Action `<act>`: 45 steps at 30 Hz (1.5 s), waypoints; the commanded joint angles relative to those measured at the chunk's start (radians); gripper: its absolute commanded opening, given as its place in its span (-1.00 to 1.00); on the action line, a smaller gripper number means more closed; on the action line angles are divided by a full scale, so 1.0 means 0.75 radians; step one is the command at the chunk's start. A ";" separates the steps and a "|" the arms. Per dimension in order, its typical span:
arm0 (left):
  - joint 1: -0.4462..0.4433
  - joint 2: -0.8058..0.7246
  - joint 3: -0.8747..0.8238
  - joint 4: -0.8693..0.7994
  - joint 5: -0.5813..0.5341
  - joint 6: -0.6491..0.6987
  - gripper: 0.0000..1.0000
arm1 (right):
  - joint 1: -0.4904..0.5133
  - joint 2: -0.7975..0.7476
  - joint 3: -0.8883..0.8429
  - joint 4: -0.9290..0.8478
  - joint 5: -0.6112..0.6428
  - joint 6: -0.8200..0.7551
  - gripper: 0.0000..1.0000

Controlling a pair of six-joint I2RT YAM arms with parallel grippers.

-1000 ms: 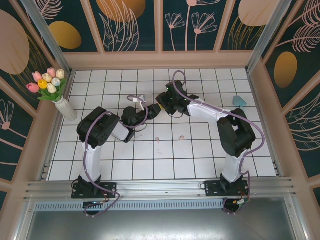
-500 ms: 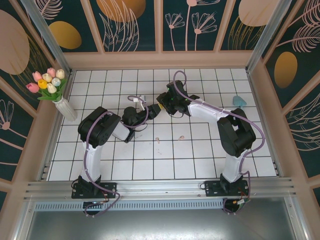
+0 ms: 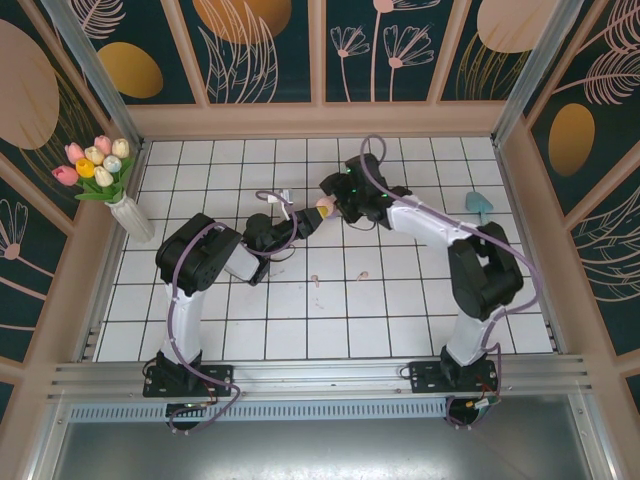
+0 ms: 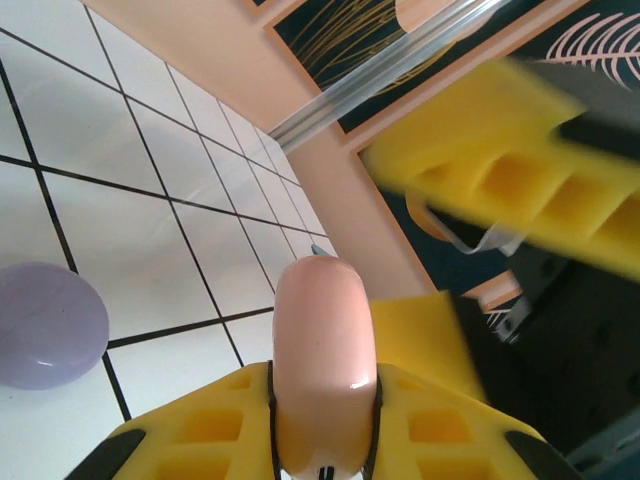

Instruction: Insert the wireless bluetooth earbuds into the charging case

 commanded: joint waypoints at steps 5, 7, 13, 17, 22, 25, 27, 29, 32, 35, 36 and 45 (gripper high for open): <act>-0.001 -0.128 0.031 -0.021 0.184 0.076 -0.80 | -0.145 -0.328 -0.244 0.109 -0.056 -0.284 0.35; 0.000 -0.155 0.049 -0.071 0.241 0.096 -0.80 | -0.175 -0.390 -0.331 0.168 -0.123 -0.404 0.35; 0.000 -0.238 0.099 -0.239 0.409 0.159 -0.79 | -0.189 -0.552 -0.534 0.347 -0.308 -0.707 0.35; -0.002 -0.278 0.126 -0.319 0.480 0.175 -0.79 | -0.191 -0.605 -0.615 0.428 -0.392 -0.793 0.35; -0.001 -0.306 0.150 -0.386 0.519 0.193 -0.79 | -0.185 -0.597 -0.644 0.523 -0.525 -0.819 0.34; -0.001 -0.325 0.159 -0.428 0.528 0.215 -0.79 | -0.178 -0.578 -0.644 0.536 -0.537 -0.826 0.33; -0.001 -0.334 0.168 -0.457 0.528 0.229 -0.80 | -0.179 -0.559 -0.644 0.539 -0.540 -0.824 0.33; -0.001 -0.339 0.171 -0.465 0.528 0.235 -0.80 | -0.176 -0.542 -0.648 0.549 -0.547 -0.821 0.32; 0.000 -0.338 0.176 -0.471 0.529 0.234 -0.79 | -0.175 -0.520 -0.650 0.549 -0.544 -0.820 0.30; 0.000 -0.344 0.179 -0.476 0.530 0.237 -0.79 | -0.177 -0.505 -0.652 0.543 -0.534 -0.824 0.28; 0.000 -0.346 0.179 -0.476 0.531 0.236 -0.80 | -0.177 -0.500 -0.652 0.537 -0.524 -0.824 0.28; 0.000 -0.389 0.167 -0.472 0.554 0.241 -0.82 | -0.232 -0.447 -0.672 0.537 -0.468 -0.777 0.19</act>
